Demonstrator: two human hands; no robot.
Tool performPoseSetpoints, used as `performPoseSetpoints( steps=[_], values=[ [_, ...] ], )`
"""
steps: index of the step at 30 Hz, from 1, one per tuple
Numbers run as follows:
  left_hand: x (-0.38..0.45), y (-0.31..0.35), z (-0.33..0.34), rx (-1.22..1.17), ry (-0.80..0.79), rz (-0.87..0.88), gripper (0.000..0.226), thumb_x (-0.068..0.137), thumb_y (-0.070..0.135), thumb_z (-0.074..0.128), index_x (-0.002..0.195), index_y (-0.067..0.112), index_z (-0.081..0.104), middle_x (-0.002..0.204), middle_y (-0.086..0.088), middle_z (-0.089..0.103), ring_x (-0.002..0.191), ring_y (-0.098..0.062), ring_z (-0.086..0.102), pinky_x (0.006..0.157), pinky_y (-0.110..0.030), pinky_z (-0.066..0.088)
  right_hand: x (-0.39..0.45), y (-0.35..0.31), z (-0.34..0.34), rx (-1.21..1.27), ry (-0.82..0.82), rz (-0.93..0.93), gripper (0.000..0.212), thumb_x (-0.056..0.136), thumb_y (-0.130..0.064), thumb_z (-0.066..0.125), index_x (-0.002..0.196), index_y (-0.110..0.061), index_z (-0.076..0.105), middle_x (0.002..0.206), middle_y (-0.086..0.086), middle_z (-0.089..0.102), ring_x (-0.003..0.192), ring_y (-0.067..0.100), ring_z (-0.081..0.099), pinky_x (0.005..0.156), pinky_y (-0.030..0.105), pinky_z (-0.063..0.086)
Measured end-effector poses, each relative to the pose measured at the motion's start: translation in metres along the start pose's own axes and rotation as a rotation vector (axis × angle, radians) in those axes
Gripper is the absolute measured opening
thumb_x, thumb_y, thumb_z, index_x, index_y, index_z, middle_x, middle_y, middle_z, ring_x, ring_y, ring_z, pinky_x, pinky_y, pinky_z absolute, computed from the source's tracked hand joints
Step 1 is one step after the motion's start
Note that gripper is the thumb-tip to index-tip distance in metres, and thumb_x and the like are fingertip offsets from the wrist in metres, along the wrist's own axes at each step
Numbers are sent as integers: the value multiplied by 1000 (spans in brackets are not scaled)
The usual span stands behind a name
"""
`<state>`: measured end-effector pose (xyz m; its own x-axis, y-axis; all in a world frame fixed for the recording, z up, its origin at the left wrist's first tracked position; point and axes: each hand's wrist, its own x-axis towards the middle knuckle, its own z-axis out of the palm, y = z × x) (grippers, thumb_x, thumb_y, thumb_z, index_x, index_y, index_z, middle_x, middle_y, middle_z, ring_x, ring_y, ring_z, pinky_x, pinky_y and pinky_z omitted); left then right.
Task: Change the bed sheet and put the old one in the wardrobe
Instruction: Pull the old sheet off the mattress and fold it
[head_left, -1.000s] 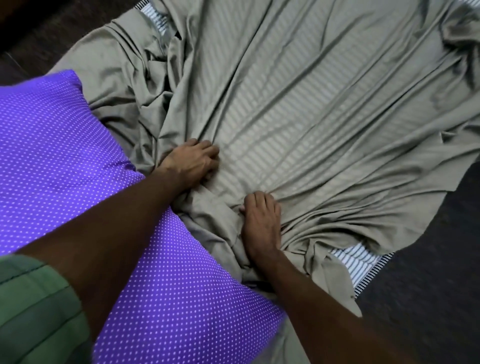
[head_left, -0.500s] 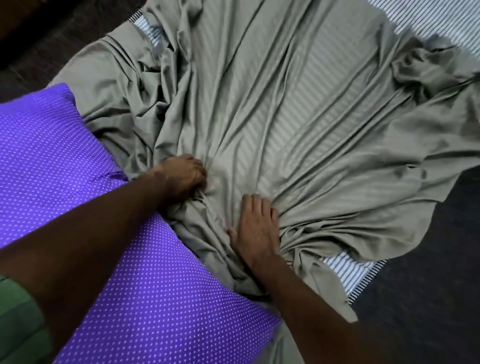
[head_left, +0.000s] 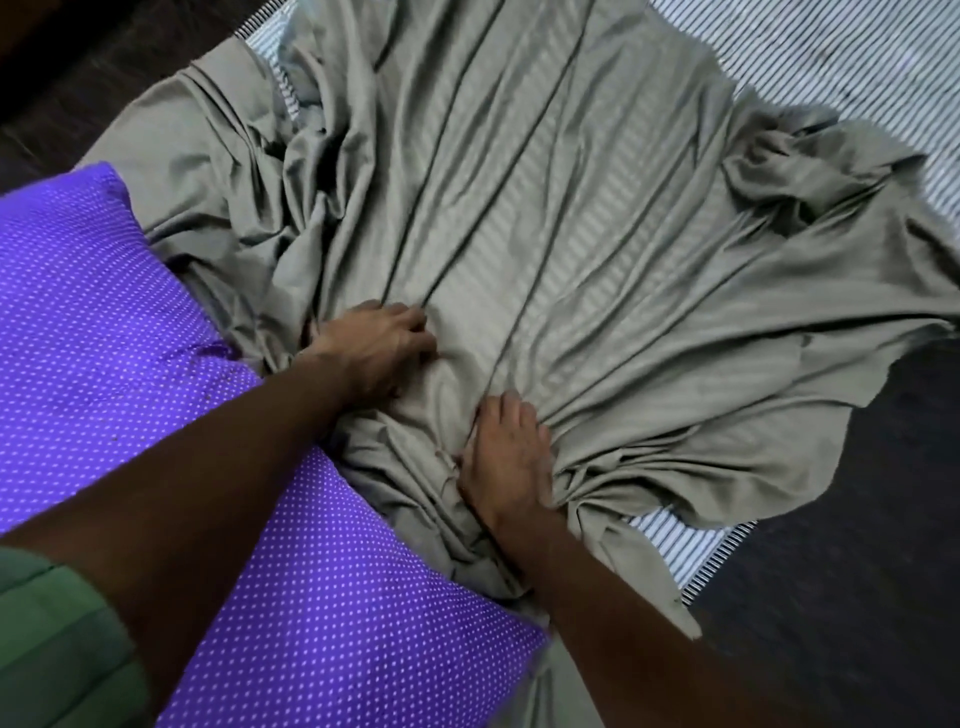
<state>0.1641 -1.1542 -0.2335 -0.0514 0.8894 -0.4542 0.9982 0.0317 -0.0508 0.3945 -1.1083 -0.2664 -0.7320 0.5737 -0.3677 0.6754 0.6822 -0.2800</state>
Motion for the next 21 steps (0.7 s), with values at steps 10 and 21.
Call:
performPoseSetpoints(
  steps=[10,21],
  values=[
    [-1,7,-29,-135,-330,-153,33,95,48,57,122,29,60,115,-4,72,108,-29,69,84,-34,49,-13,-15,-15,117,-280,-83,28,97,-6,37,122,-13,47,105,20,72,100,43,66,91,45,48],
    [-10,10,-12,53,-111,-99,67,72,45,78,132,31,53,133,-3,50,123,-28,52,100,-44,44,4,1,-8,-146,84,-122,28,90,-19,49,116,-23,58,121,7,57,114,32,49,95,47,38]
  ],
)
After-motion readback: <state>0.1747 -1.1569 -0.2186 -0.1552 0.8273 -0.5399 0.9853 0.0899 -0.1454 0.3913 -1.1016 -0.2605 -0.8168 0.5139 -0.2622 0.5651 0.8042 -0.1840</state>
